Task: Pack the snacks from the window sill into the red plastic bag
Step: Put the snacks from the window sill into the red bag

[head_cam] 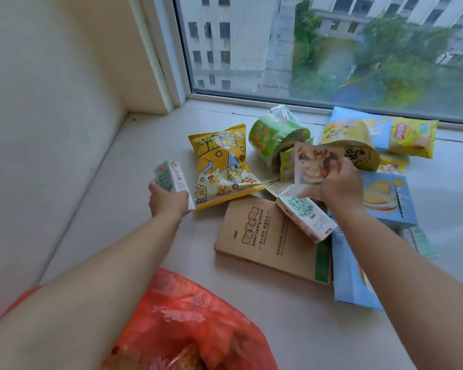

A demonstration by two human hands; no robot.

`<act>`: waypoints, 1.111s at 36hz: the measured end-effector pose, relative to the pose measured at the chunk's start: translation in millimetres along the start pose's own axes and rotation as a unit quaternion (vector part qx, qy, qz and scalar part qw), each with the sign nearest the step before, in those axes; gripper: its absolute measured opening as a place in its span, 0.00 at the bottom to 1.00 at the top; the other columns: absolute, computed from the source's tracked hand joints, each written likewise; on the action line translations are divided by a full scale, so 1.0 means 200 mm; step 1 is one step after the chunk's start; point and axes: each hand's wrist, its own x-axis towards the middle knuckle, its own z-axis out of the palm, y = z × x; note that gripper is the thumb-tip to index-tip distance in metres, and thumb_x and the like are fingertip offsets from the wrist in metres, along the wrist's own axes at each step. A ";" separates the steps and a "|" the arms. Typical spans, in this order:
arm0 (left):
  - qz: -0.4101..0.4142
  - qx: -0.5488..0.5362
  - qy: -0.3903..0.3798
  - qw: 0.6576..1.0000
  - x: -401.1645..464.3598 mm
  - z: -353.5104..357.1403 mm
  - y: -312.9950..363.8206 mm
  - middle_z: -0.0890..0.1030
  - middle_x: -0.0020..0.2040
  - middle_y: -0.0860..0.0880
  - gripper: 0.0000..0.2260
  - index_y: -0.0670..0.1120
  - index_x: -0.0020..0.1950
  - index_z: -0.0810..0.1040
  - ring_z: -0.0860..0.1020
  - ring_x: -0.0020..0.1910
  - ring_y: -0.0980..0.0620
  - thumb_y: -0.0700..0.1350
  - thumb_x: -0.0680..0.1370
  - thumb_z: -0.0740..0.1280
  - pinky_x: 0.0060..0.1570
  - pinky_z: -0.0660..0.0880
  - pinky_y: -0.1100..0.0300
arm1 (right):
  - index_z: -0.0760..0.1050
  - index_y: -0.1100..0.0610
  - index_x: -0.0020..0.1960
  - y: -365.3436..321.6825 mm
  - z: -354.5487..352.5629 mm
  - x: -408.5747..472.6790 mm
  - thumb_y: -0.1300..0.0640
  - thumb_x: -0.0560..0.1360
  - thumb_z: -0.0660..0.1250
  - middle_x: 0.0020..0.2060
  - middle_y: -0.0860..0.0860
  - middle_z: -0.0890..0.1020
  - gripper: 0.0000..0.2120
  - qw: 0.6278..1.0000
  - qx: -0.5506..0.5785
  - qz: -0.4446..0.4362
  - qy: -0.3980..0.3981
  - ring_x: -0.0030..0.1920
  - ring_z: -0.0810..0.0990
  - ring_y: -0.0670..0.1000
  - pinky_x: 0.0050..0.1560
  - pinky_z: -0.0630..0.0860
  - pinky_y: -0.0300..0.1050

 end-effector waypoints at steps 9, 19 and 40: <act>0.168 0.081 -0.133 0.973 -0.36 0.18 0.02 0.71 0.67 0.46 0.35 0.49 0.76 0.55 0.72 0.63 0.46 0.38 0.72 0.68 0.57 0.71 0.55 | 0.70 0.63 0.54 0.24 0.08 -0.13 0.56 0.81 0.54 0.56 0.62 0.73 0.11 0.953 -0.276 0.021 -0.126 0.57 0.71 0.61 0.51 0.66 0.51; 0.183 0.243 -0.155 0.940 -0.45 0.33 -0.03 0.63 0.68 0.42 0.39 0.50 0.78 0.49 0.65 0.65 0.41 0.43 0.73 0.68 0.63 0.67 0.51 | 0.65 0.54 0.68 0.26 0.11 -0.20 0.55 0.78 0.60 0.63 0.58 0.66 0.19 0.972 -0.223 -0.067 -0.032 0.60 0.67 0.61 0.56 0.67 0.55; 0.170 0.252 -0.146 0.942 -0.50 0.34 -0.05 0.67 0.68 0.43 0.31 0.42 0.73 0.58 0.66 0.66 0.44 0.44 0.74 0.69 0.64 0.67 0.52 | 0.65 0.61 0.63 0.22 0.17 -0.28 0.43 0.70 0.69 0.59 0.56 0.71 0.30 0.945 -0.276 0.071 -0.159 0.58 0.73 0.57 0.48 0.69 0.47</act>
